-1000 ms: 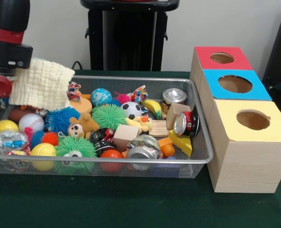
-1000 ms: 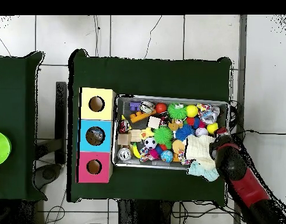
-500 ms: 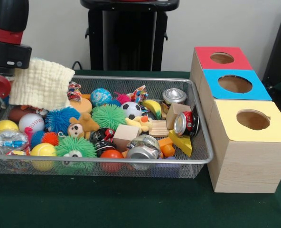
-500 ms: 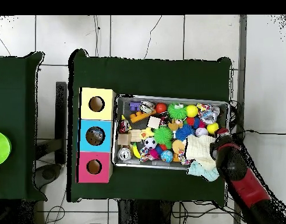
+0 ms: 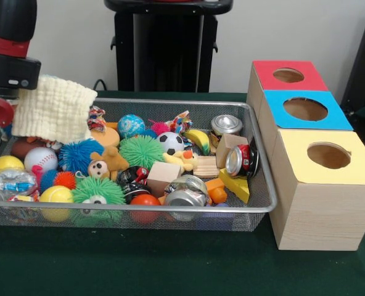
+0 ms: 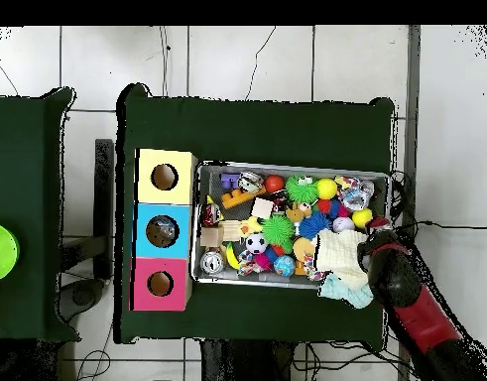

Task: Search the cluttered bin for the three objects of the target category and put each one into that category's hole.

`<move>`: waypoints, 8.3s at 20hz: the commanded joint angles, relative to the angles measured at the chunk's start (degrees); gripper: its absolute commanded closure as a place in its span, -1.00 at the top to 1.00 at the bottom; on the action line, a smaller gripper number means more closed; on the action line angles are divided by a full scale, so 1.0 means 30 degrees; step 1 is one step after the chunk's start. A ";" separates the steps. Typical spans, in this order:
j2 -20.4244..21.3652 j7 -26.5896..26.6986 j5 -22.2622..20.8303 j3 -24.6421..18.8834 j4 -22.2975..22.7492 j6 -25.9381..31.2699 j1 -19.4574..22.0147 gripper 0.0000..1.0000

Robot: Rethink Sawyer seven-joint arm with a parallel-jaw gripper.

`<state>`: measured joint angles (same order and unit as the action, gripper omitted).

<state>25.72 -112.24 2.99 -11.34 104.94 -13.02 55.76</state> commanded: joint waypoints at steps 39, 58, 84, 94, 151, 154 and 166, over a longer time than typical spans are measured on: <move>-0.1798 -0.2726 -0.1966 -0.5701 -0.0860 -0.0072 0.4180 1.00; -0.0879 -0.3595 -0.1886 -0.6939 0.0806 0.0212 0.4580 1.00; -0.1859 -0.3524 -0.2123 -0.8472 0.1256 -0.0261 0.5038 1.00; -0.1798 -0.1984 -0.2683 -0.8078 0.0144 0.1268 0.5703 1.00; 0.1593 -0.7252 0.0132 -0.8257 0.5328 -0.2702 0.3252 1.00; 0.1200 -0.7098 -0.0017 -0.8279 0.5087 -0.2822 0.3303 1.00; -0.2744 -0.2694 -0.4183 -0.8142 -0.0307 -0.0742 0.5409 1.00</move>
<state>23.20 -117.39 -5.28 -35.05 115.72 -17.93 69.52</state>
